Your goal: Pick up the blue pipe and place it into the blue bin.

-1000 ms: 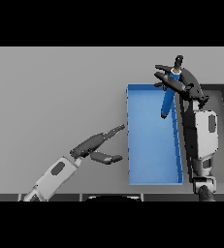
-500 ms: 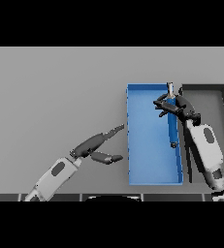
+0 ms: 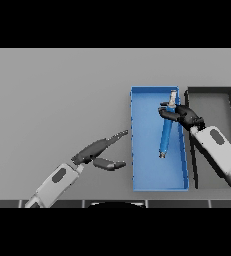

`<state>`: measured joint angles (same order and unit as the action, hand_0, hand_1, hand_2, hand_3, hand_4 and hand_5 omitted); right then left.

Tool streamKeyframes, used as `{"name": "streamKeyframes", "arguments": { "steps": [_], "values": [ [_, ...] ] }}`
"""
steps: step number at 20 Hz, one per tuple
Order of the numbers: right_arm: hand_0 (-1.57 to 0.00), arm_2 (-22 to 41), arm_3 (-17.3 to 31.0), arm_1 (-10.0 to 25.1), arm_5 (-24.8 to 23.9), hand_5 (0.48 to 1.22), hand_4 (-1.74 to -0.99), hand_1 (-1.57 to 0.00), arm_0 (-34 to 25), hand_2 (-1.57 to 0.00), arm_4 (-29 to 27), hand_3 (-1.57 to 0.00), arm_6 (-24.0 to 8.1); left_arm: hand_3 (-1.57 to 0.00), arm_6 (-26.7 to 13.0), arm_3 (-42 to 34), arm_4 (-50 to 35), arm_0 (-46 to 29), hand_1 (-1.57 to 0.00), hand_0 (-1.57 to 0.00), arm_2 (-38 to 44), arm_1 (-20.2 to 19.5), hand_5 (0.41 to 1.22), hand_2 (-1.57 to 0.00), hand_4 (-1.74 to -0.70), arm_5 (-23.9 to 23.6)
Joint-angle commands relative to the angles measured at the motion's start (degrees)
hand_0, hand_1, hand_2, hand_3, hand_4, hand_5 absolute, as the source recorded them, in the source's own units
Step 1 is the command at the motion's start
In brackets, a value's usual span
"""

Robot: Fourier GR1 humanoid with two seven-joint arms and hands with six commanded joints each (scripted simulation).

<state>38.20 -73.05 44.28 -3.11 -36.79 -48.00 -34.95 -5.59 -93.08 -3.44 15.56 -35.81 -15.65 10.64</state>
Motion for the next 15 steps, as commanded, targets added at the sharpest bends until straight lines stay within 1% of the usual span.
{"name": "streamKeyframes", "arguments": {
  "steps": [1,2,3,6,7,8,9,10,11,12,15],
  "values": [
    [-0.16,0.8,0.5,-0.2,0.6,0.933,-1.196,-0.15,-0.3,-0.14,1.2,-0.09,0.1,0.00,0.0,0.0,0.1,0.1,0.00,0.00,0.2,-0.1,0.473,0.00,-0.83,-0.2],
    [-0.15,1.4,0.0,0.0,1.2,0.907,-1.192,-0.12,0.0,-0.11,1.5,-0.07,0.0,0.00,0.1,0.2,0.0,0.3,0.00,0.00,0.3,-0.1,0.472,0.00,-0.83,-0.1],
    [-0.12,2.0,-0.6,0.3,0.7,0.880,-1.189,-0.09,-0.2,-0.09,1.3,-0.05,0.0,0.00,0.1,-0.5,0.0,-0.3,0.00,0.00,0.1,-0.1,0.471,0.00,-0.83,-0.3],
    [-0.06,2.2,0.8,0.0,-0.2,0.818,-1.188,-0.05,-0.8,-0.05,1.5,-0.03,0.3,0.00,-0.7,0.1,0.2,0.6,0.00,0.00,0.1,0.2,0.471,0.00,-0.83,-0.3],
    [-0.05,2.5,0.0,0.2,-0.8,0.807,-1.182,-0.04,-0.2,-0.04,1.7,-0.02,0.2,0.00,-0.4,0.0,0.1,0.4,0.00,0.00,0.0,0.2,0.471,0.00,-0.83,-0.2],
    [-0.04,2.6,0.7,0.1,-0.6,0.795,-1.182,-0.03,-0.5,-0.03,2.3,-0.02,0.7,0.00,-0.7,-0.6,0.0,0.4,0.00,0.00,0.1,0.1,0.472,0.00,-0.83,-0.3],
    [-0.03,2.7,0.4,-0.1,-0.6,0.789,-1.182,-0.02,-0.4,-0.02,2.5,-0.01,1.4,0.00,-1.2,-0.3,-0.2,0.9,0.00,0.00,0.1,0.3,0.471,0.00,-0.83,-0.2],
    [-0.03,2.4,0.4,-0.1,-0.5,0.783,-1.176,-0.02,-0.2,-0.02,2.0,-0.01,1.9,0.00,-0.7,-0.1,0.3,0.6,0.00,0.00,-0.1,0.0,0.470,0.00,-0.83,0.0],
    [-0.02,2.8,0.0,0.0,-0.6,0.774,-1.186,-0.01,-0.4,-0.01,2.6,-0.01,1.7,0.00,-0.9,0.6,0.5,0.9,0.00,0.00,0.1,-0.1,0.471,0.00,-0.83,-0.1],
    [-0.02,3.0,-0.2,0.2,-0.4,0.772,-1.186,-0.01,-0.3,-0.01,3.0,-0.01,2.3,0.00,-1.0,1.7,0.5,1.4,0.00,0.00,0.5,0.2,0.472,0.00,-0.83,-0.2],
    [-0.02,3.0,-0.1,0.1,0.0,0.769,-1.186,-0.01,-0.5,-0.01,2.5,-0.01,1.7,0.00,0.8,3.2,0.3,2.3,0.00,0.00,1.1,0.4,0.474,0.00,-0.83,0.3]
  ]
}}
